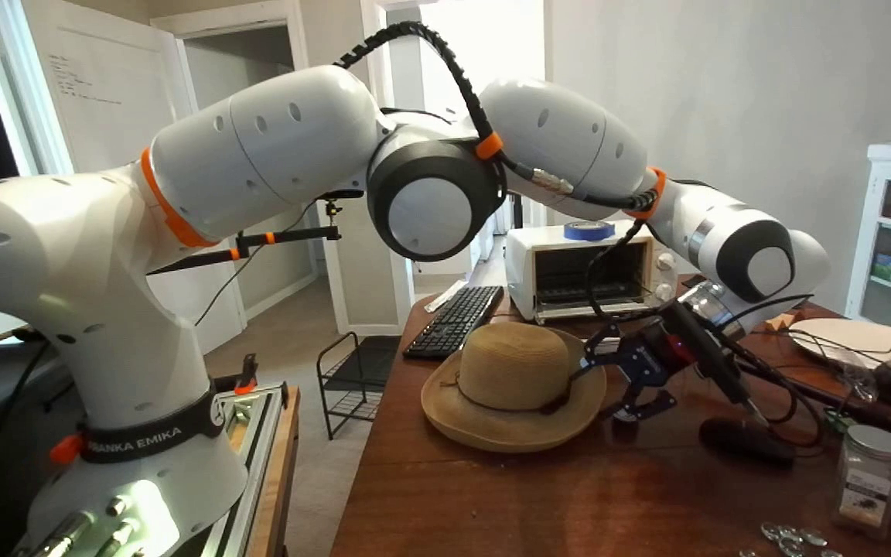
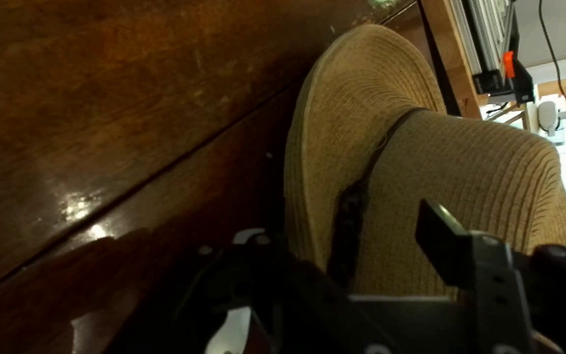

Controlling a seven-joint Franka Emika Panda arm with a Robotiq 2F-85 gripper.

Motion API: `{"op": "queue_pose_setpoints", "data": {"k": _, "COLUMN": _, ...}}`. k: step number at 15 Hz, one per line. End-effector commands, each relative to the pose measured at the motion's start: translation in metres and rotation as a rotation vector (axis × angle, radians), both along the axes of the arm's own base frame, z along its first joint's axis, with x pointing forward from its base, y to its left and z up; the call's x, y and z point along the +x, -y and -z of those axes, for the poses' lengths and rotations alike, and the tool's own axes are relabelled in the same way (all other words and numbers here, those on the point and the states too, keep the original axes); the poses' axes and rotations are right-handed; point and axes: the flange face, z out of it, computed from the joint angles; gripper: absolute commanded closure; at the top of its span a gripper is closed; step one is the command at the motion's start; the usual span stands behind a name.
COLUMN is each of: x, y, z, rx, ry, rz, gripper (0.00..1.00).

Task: Turn the hat upside down.

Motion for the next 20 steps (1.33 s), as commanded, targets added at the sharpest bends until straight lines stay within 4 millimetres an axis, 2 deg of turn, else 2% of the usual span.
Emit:
{"op": "queue_pose_setpoints", "data": {"k": 1, "x": -0.002, "y": -0.004, "z": 0.003, "rx": 0.015, "ry": -0.005, "rz": 0.016, "gripper": 0.6}}
{"op": "queue_pose_setpoints", "data": {"k": 6, "x": -0.002, "y": -0.003, "z": 0.002, "rx": 0.018, "ry": -0.006, "rz": 0.021, "gripper": 0.99}}
{"op": "queue_pose_setpoints", "data": {"k": 11, "x": -0.002, "y": -0.002, "z": 0.0, "rx": 0.012, "ry": -0.009, "rz": 0.028, "gripper": 0.99}}
{"op": "queue_pose_setpoints", "data": {"k": 13, "x": 0.001, "y": 0.009, "z": -0.018, "rx": -0.013, "ry": 0.007, "rz": 0.05, "gripper": 0.99}}
{"op": "queue_pose_setpoints", "data": {"k": 15, "x": 0.006, "y": 0.029, "z": -0.057, "rx": -0.05, "ry": 0.056, "rz": 0.103, "gripper": 0.99}}
{"op": "queue_pose_setpoints", "data": {"k": 18, "x": 0.014, "y": 0.054, "z": -0.134, "rx": -0.094, "ry": 0.14, "rz": 0.179, "gripper": 0.99}}
{"op": "queue_pose_setpoints", "data": {"k": 20, "x": 0.018, "y": 0.062, "z": -0.195, "rx": -0.138, "ry": 0.215, "rz": 0.226, "gripper": 0.99}}
